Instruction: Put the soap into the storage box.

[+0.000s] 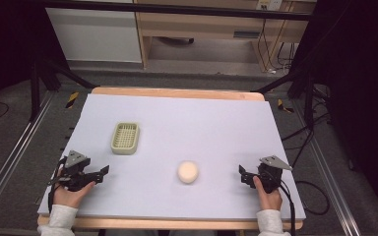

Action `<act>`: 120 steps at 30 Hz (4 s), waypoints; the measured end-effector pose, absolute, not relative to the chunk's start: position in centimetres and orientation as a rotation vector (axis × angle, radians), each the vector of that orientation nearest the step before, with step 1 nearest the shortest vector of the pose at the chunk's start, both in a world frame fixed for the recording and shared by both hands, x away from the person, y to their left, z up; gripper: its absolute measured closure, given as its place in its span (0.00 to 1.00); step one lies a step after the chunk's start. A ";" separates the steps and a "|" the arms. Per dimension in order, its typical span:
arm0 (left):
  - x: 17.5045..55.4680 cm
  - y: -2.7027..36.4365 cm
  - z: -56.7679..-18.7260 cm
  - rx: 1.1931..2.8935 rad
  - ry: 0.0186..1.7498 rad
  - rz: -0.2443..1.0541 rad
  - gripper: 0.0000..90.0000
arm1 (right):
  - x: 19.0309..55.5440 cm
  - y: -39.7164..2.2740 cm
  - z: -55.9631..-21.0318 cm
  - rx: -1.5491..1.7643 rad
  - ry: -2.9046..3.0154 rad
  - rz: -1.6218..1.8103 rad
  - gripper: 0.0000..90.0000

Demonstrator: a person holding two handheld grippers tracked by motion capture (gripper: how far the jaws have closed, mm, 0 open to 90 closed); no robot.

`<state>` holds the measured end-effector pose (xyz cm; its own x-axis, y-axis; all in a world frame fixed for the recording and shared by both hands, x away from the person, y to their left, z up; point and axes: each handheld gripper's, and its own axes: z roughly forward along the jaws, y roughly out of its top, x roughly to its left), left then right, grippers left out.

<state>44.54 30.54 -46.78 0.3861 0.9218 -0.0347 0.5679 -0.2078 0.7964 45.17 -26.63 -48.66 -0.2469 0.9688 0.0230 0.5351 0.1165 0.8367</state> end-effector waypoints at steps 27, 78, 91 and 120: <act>43.9 26.5 -46.0 1.965 1.143 0.561 0.21 | 45.2 -26.5 -48.7 1.453 1.857 0.999 0.04; 44.2 20.7 -42.5 2.011 0.950 0.516 0.22 | 45.2 -26.3 -48.7 1.440 1.865 0.988 0.04; 44.8 18.3 -42.6 2.043 0.907 0.483 0.22 | 45.2 -26.3 -48.7 1.443 1.863 0.991 0.04; 45.7 14.8 -42.0 2.072 0.847 0.438 0.22 | 45.2 -26.4 -48.7 1.444 1.867 0.991 0.04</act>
